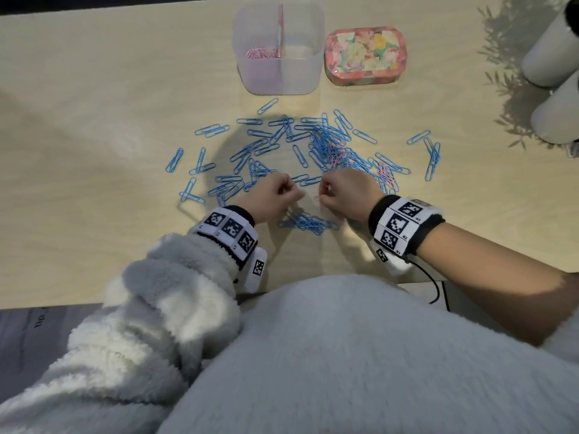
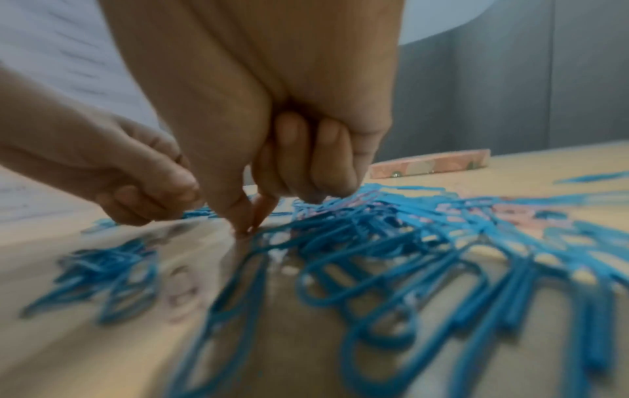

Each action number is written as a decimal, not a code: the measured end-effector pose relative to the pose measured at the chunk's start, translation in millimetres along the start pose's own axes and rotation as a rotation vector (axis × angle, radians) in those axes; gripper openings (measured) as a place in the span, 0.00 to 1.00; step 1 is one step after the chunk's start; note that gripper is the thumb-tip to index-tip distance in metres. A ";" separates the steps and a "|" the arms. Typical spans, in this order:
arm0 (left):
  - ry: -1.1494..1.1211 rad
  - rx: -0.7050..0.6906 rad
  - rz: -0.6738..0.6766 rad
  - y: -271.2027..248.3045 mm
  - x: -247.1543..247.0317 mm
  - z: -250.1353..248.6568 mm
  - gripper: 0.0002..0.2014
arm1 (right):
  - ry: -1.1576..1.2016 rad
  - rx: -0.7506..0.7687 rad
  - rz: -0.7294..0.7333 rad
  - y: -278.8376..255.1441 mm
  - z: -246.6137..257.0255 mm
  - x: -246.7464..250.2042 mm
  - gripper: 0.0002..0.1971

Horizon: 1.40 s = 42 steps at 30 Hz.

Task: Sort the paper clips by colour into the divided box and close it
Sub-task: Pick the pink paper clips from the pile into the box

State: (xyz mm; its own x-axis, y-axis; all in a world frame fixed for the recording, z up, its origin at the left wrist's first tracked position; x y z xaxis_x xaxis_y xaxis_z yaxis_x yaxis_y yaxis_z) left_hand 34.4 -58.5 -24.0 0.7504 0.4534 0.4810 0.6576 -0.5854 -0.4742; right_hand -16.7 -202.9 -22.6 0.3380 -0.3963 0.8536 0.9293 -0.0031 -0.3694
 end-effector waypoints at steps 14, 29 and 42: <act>0.475 -0.144 0.031 -7.2 -10.7 2.2 0.10 | 0.138 -0.059 0.065 6.6 -13.4 3.4 0.03; 0.049 -0.032 -0.168 -1.8 35.3 21.9 0.05 | 0.314 0.032 0.150 -35.1 -26.1 1.4 0.03; 0.164 -0.122 -0.494 62.2 130.4 -57.6 0.10 | -0.077 0.044 0.243 -24.2 -2.7 -3.5 0.09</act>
State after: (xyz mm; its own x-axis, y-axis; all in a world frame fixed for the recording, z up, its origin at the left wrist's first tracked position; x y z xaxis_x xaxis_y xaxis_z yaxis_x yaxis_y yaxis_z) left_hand 169.4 -74.5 51.7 0.3270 0.5892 0.7389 0.9099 -0.4074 -0.0778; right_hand -40.8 -203.9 -17.6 0.5610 -0.3093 0.7679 0.8244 0.1246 -0.5521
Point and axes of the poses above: each hand's wrist, its own y-axis towards the middle knuckle, its own x-axis out of the back of the hand, z = x × y, the point moved 4 cm from there along y, towards the middle knuckle, and after that the axes turned 2 degrees about z, right-handed, at the moved point
